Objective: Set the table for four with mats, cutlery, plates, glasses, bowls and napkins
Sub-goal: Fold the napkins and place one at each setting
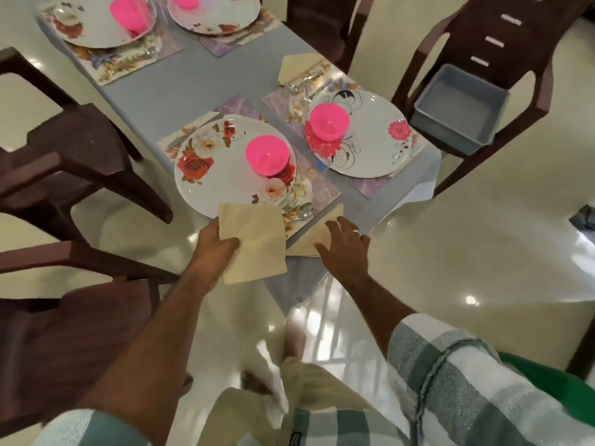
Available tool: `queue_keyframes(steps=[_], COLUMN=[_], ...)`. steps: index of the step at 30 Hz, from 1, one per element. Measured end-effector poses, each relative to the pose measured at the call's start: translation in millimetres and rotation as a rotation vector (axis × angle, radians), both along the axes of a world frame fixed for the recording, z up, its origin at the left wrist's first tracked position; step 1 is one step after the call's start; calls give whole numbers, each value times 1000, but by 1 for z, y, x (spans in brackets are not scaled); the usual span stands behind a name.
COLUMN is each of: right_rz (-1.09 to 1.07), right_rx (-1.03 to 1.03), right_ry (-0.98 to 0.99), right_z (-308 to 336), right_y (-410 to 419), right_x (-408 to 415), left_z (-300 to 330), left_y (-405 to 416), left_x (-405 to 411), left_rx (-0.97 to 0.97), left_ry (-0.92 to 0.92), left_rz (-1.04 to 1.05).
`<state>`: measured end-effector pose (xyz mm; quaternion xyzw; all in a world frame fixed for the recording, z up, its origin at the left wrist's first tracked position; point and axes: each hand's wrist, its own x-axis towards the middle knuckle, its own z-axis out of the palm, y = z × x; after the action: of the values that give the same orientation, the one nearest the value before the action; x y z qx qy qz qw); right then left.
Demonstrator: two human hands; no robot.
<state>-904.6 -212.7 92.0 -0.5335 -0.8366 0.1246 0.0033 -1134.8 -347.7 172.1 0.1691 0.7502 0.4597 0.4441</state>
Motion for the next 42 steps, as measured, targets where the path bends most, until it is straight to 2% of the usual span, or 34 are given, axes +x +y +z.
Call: queue_keyframes(steps=[6,25,32,35,38,42], right_rz=[-160,-229,-217,-202,-88,8], right_rx=[-116,-283,-146,-49,65,100], right_ry=[8,157,89,179,296,395], right_z=[-13,-9,-1,15,29,46], right_y=[-26,-33,-37,-45,-61,-83], right_x=[-15,-48,-52,-62,-88,-133], left_z=[4,8,18,23,30,40], left_y=[16,15,12,8,3,-18], left_x=[-19,-62,-71,-77,-81,-94], left_rx=[-26,-2,6,24,52,94], left_ry=[18,-52,-49,-50,-43,-42], left_rz=[-95,-360,-356,-322,-314,-309])
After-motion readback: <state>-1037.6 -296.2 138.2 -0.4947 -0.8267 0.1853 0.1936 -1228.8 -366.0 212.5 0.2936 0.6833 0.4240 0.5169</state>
